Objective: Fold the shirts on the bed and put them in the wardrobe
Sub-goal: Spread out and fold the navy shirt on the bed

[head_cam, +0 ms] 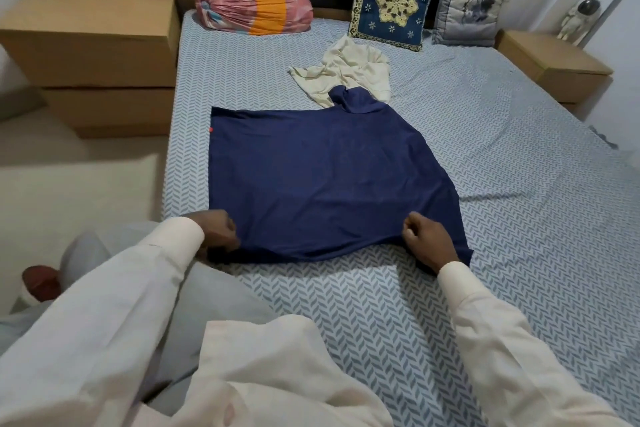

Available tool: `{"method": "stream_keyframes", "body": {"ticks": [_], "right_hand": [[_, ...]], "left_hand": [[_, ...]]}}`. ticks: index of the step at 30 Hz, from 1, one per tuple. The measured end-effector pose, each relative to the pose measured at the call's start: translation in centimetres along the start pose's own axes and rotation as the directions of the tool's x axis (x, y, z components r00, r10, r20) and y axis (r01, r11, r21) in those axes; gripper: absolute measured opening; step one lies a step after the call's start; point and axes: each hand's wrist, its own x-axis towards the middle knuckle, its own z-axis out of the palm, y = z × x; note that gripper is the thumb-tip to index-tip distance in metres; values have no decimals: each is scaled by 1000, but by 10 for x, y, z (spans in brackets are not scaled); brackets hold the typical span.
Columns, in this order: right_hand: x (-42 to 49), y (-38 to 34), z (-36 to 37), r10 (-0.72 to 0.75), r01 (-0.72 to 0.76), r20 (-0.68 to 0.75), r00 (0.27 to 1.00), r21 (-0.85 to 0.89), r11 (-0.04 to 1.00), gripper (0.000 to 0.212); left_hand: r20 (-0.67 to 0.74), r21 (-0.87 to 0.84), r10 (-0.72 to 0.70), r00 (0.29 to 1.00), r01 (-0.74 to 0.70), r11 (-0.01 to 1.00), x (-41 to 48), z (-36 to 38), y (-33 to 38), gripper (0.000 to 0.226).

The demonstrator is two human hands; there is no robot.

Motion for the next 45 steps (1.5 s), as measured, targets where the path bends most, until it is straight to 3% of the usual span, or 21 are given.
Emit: {"method": "stream_keyframes", "body": {"ticks": [2,4,7,9,13,17,22,29,31,33,35,37,39,41,45], "right_hand": [[18,-5,-1,25,-21,-71,997,46,999,10],[36,-10,-2,31,-25,-96,995,66,997,10],[68,-19,-1,23,-19,-65,998,62,998,8],[90,-27,2,20,-19,-32,999,29,999,8],[130,-44,9,29,-27,42,999,-63,998,11],[170,-57,17,40,-27,91,995,-135,991,15],[201,-62,30,68,-31,155,986,-226,974,15],[221,-70,40,70,-37,154,986,-206,978,17],[224,-70,41,51,-27,162,986,-145,989,15],[223,-68,42,-5,13,164,987,-49,999,18],[215,-67,36,-41,40,101,994,16,999,28],[200,-63,22,-59,60,-13,998,36,998,40],[179,-53,7,-85,86,-49,995,3,996,47],[155,-38,0,-115,116,13,993,-127,985,48],[121,-8,8,-59,84,98,993,-277,957,50]], "left_hand": [[-136,-311,56,989,-96,946,4,-10,-19,17],[-247,-574,27,969,-168,802,11,-12,-28,14],[-302,-768,-132,944,-159,621,32,-9,-34,20],[-313,-801,-201,928,-144,581,48,-5,-37,14],[-411,-763,-323,852,-128,633,73,-1,-40,3],[-473,-744,-403,784,-110,659,79,-8,-28,20],[-483,-736,-441,756,-78,672,94,-11,-33,25],[-492,-748,-514,703,-38,663,99,-12,-30,22],[-515,-697,-528,675,28,716,97,-14,-26,22],[-633,-528,-455,626,81,846,96,-16,-22,32],[-753,-306,-272,599,48,951,99,-18,-8,46],[-766,-122,-57,640,-58,991,103,-22,19,55],[-656,-13,126,745,-177,984,108,-22,57,61],[-503,88,271,820,-264,961,112,-14,96,64],[-285,225,396,873,-341,913,121,14,148,60]]}}
